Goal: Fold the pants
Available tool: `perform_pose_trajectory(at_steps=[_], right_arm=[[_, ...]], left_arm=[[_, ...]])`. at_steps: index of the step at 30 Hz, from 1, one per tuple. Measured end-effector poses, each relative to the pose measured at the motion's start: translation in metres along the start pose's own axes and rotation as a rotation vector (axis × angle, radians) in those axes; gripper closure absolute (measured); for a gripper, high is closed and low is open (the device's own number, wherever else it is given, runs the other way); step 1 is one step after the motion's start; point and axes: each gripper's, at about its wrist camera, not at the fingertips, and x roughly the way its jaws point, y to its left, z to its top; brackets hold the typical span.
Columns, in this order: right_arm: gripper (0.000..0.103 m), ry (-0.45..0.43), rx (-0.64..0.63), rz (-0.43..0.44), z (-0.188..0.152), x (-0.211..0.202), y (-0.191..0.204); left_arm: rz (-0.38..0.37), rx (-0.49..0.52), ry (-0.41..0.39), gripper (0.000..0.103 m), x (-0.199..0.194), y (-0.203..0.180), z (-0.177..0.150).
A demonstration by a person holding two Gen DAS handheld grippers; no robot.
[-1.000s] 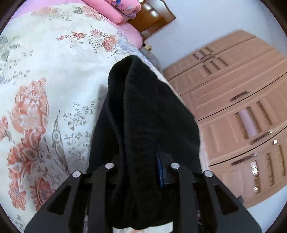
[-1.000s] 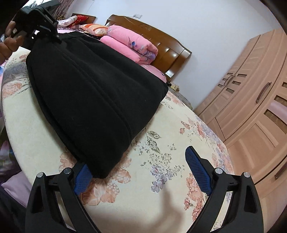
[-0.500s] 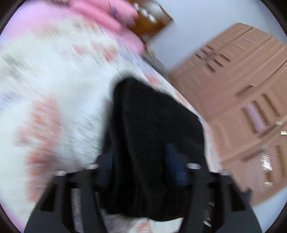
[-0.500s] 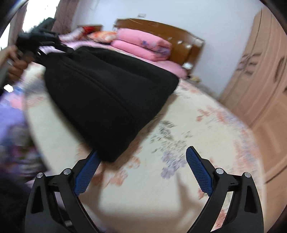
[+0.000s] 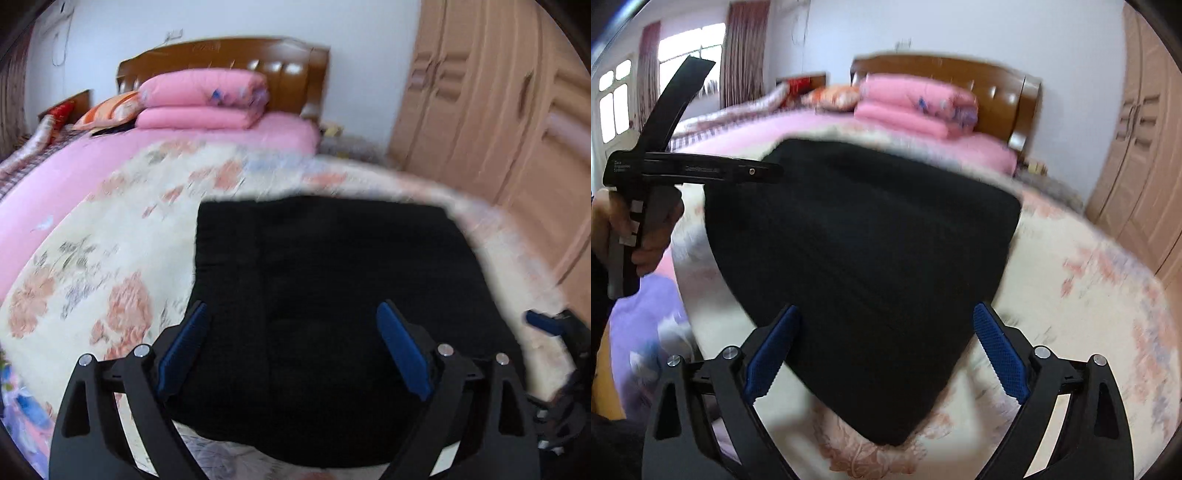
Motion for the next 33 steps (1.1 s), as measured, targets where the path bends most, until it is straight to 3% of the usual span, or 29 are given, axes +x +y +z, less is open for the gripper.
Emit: perform_pose_trajectory(at_steps=[1,5,8,10,13,15,18,21,23,25,27,30,31,33], right_arm=[[0.012,0.029,0.009,0.002,-0.009,0.006,-0.001],[0.012,0.067,0.093,0.065,-0.025,0.004,-0.013],[0.012,0.081,0.095,0.066,-0.029,0.002,-0.012],[0.012,0.16,0.038,0.026,-0.034,0.01,-0.005],[0.012,0.089,0.075,0.081,-0.027,-0.019,-0.017],[0.011,0.004,0.087,0.134,-0.015,-0.041,-0.031],[0.011,-0.074,0.107,0.19,0.021,-0.047,-0.06],[0.011,-0.072,0.148,0.358,0.06,-0.014,-0.091],[0.011,-0.069,0.18,0.404,0.082,0.022,-0.108],[0.011,-0.02,0.171,0.517,0.093,0.054,-0.115],[0.011,0.053,0.141,0.611,0.097,0.086,-0.114],[0.013,0.147,0.08,0.567,0.092,0.125,-0.118],[0.014,0.127,0.119,0.598,0.095,0.122,-0.123],[0.011,0.054,0.17,0.575,0.102,0.105,-0.133]], left_arm=[[0.049,0.037,0.014,0.007,0.009,-0.002,-0.006],[-0.031,-0.029,0.025,0.001,0.017,0.016,-0.012],[-0.021,-0.023,0.025,0.001,0.015,0.017,-0.013],[-0.014,-0.019,0.024,0.001,0.014,0.016,-0.013],[0.009,-0.016,0.006,0.003,-0.005,0.011,-0.003],[-0.034,0.005,-0.077,0.002,-0.038,0.003,0.01],[-0.089,0.05,-0.125,0.002,-0.058,-0.016,0.04],[-0.076,0.086,-0.093,0.002,-0.032,-0.032,0.069],[-0.069,0.054,-0.019,0.002,0.004,-0.03,0.075],[-0.023,0.002,0.078,0.002,0.044,-0.023,0.069],[-0.013,-0.003,0.105,0.002,0.062,-0.022,0.057],[0.002,0.05,0.071,0.002,0.054,-0.028,0.053],[0.003,0.047,0.076,0.002,0.056,-0.025,0.052],[-0.01,0.016,0.083,0.002,0.057,-0.02,0.051]])
